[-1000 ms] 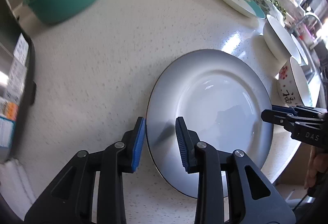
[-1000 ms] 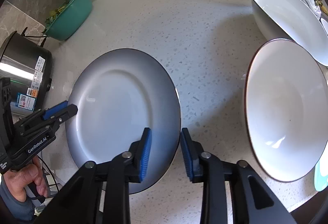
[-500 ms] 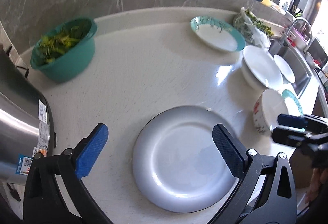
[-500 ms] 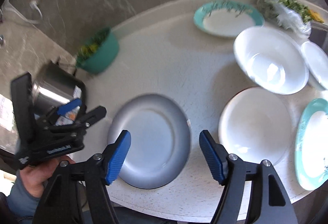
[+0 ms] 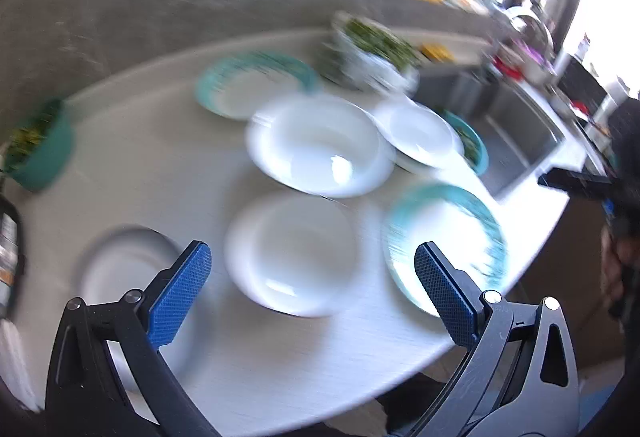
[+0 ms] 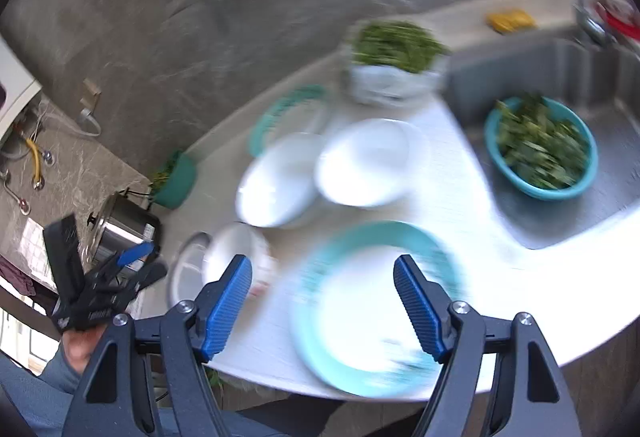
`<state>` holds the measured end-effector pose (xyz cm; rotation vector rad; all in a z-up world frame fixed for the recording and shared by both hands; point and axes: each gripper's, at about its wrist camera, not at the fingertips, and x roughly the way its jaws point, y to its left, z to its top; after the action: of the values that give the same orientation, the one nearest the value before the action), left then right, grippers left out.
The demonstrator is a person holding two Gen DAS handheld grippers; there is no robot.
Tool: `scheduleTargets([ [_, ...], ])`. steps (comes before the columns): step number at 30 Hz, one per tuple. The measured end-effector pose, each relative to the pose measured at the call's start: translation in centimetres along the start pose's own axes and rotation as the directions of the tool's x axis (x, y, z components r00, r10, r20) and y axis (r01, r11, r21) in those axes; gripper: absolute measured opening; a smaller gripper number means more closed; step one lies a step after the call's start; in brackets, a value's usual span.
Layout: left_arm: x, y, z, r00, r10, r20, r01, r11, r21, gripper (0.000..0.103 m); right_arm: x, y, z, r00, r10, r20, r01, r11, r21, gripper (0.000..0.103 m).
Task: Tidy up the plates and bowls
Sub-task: 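Move the right gripper to the teal floral plate and close on its rim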
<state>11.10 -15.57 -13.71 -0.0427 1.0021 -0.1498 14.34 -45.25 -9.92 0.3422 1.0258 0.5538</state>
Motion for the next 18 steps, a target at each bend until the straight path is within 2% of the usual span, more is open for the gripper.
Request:
scheduleTargets([
  [2,2.0,-4.0,-1.4,0.996,0.052,-0.068,-0.051,0.999,0.005,0.103,-0.5,-4.2,-0.1,0.998,0.037,-0.056,-0.034,0.998,0.055,0.076],
  [4,3.8,-5.9,-2.5,0.991,0.052,-0.125,-0.058,0.997,-0.053,0.102,-0.6,-6.7,-0.4,0.995,0.069,-0.069,-0.065,0.996,0.061,0.072],
  [5,5.0,-6.6,-3.0,0.986,0.053,-0.159,-0.066,0.995,-0.079,0.098,-0.1,-7.8,-0.5,0.994,0.076,-0.083,-0.071,0.995,0.066,0.070],
  [6,6.0,-7.0,-3.3,0.981,0.057,-0.187,-0.076,0.993,-0.095,0.086,0.9,-8.9,-0.5,0.988,0.111,-0.108,-0.102,0.992,0.080,0.064],
  [7,7.4,-7.6,-3.8,0.973,0.070,-0.222,-0.094,0.991,-0.098,0.079,1.6,-9.8,-0.6,0.985,0.120,-0.122,-0.110,0.990,0.087,0.061],
  [8,8.3,-8.2,-4.1,0.967,0.074,-0.244,-0.102,0.989,-0.104,0.067,2.3,-10.2,-0.4,0.983,0.114,-0.143,-0.102,0.991,0.090,0.057],
  [9,8.9,-8.5,-4.3,0.962,0.077,-0.262,-0.110,0.987,-0.114,0.063,3.0,-10.4,-0.4,0.976,0.135,-0.169,-0.123,0.989,0.081,0.057],
  [12,10.9,-9.2,-4.5,0.952,0.066,-0.299,-0.118,0.980,-0.158,0.060,4.1,-10.9,-0.6,0.964,0.185,-0.190,-0.175,0.982,0.069,0.057],
  [18,13.7,-10.5,-4.3,0.939,0.069,-0.336,-0.136,0.974,-0.180,0.061,6.5,-12.2,-1.2,0.940,0.202,-0.274,-0.191,0.979,0.067,0.057],
])
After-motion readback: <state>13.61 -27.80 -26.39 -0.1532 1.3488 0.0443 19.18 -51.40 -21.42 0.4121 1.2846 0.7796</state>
